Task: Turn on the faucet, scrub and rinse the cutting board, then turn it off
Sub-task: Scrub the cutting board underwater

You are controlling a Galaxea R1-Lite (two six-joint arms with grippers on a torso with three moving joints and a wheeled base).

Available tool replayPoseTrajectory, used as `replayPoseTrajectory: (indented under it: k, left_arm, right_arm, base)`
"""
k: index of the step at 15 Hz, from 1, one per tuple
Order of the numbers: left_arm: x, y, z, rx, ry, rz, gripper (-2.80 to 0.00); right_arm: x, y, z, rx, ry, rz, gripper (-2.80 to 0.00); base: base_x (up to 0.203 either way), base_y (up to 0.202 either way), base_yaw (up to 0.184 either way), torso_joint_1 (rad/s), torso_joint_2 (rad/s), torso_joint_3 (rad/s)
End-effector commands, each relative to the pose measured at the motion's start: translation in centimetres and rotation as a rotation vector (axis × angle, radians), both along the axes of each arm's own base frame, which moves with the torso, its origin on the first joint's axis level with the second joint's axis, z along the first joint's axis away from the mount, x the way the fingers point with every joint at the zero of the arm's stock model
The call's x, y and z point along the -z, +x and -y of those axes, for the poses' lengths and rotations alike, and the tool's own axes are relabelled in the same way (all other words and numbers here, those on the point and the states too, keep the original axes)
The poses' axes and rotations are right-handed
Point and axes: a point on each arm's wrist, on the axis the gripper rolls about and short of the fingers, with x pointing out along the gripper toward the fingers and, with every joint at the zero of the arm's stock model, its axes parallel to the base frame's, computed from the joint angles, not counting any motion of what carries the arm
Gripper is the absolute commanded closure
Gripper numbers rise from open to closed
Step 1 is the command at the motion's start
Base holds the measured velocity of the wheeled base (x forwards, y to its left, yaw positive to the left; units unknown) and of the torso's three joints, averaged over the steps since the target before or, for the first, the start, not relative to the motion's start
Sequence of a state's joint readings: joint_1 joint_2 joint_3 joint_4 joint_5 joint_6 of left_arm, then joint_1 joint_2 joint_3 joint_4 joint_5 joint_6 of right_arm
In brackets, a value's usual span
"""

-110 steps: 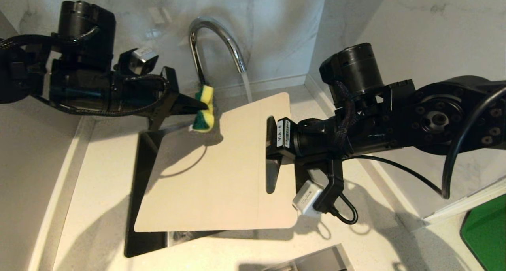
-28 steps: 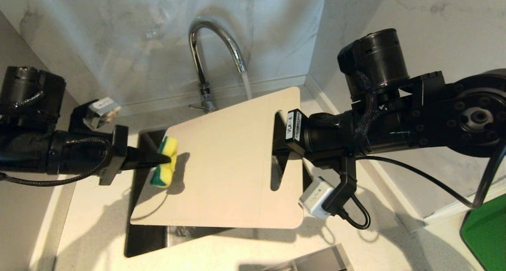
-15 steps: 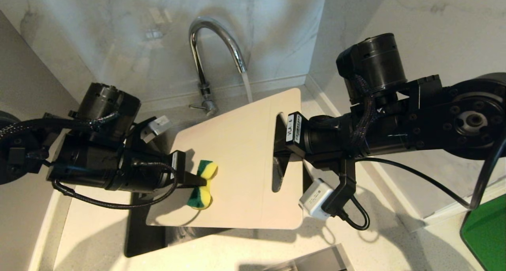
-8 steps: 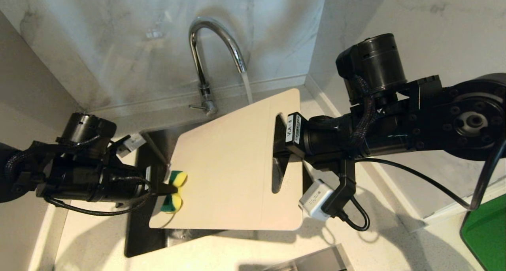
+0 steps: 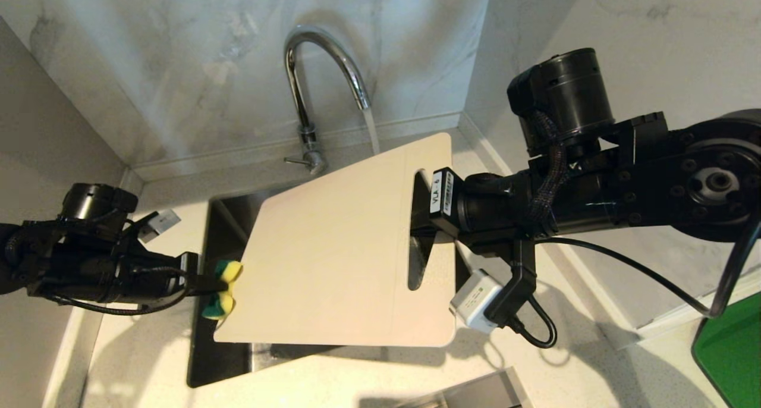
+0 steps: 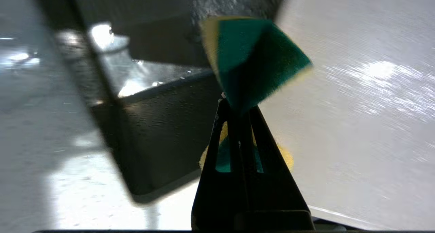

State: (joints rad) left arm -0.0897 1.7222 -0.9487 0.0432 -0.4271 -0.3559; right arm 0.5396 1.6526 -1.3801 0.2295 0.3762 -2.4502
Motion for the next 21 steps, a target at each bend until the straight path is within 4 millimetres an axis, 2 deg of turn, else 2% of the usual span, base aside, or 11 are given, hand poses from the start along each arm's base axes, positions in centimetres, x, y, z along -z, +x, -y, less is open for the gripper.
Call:
replayPoseTrajectory:
  k: [1, 3, 4, 8, 11, 14, 16, 18, 21]
  left_arm:
    - [0.3, 0.3, -1.3, -0.025, -0.015, -0.01, 0.0]
    - [-1.1, -0.2, -1.0, 0.009, -0.064, 0.028, 0.0]
    - [-2.0, -0.6, -0.1, 0.03, -0.087, 0.042, 0.0]
    - [-7.7, -2.1, 2.7, 0.076, -0.182, 0.132, 0.0]
    - [-10.4, -5.6, 6.2, 0.204, -0.217, 0.099, 0.0]
    - [-11.4, -9.4, 10.5, 0.326, -0.192, 0.104, 0.0]
    - [-11.4, -10.8, 12.8, 0.343, -0.154, 0.116, 0.0]
    - [-11.5, -10.8, 14.7, 0.328, -0.157, 0.097, 0.0]
    - [-11.2, -10.6, 16.0, 0.317, -0.166, 0.064, 0.0]
  right_arm:
    - [0.1, 0.0, 0.0, -0.008, -0.01, 0.006, 0.0]
    - [0.2, 0.1, -0.1, -0.008, -0.011, 0.004, 0.0]
    - [0.3, 0.1, -0.1, -0.008, -0.012, 0.002, 0.0]
    - [0.6, 0.0, 0.0, -0.008, -0.019, -0.009, 0.0]
    - [0.5, 0.1, 0.0, -0.006, -0.017, -0.007, 0.0]
    - [0.5, 0.5, -0.2, 0.0, 0.006, 0.012, 0.0]
    - [0.2, 0.4, -0.2, 0.005, 0.016, 0.014, 0.0]
    - [0.2, 0.4, -0.2, 0.005, 0.017, 0.015, 0.0]
    - [0.1, 0.4, -0.2, 0.008, 0.021, 0.012, 0.0]
  base:
    - [0.0, 0.0, 0.0, 0.0, 0.0, 0.0]
    - [0.0, 0.0, 0.0, 0.0, 0.0, 0.0]
    - [0.0, 0.0, 0.0, 0.0, 0.0, 0.0]
    - [0.0, 0.0, 0.0, 0.0, 0.0, 0.0]
    - [0.0, 0.0, 0.0, 0.0, 0.0, 0.0]
    - [0.0, 0.0, 0.0, 0.0, 0.0, 0.0]
    - [0.0, 0.0, 0.0, 0.0, 0.0, 0.0]
    - [0.0, 0.0, 0.0, 0.0, 0.0, 0.0]
    - [0.0, 0.0, 0.0, 0.0, 0.0, 0.0]
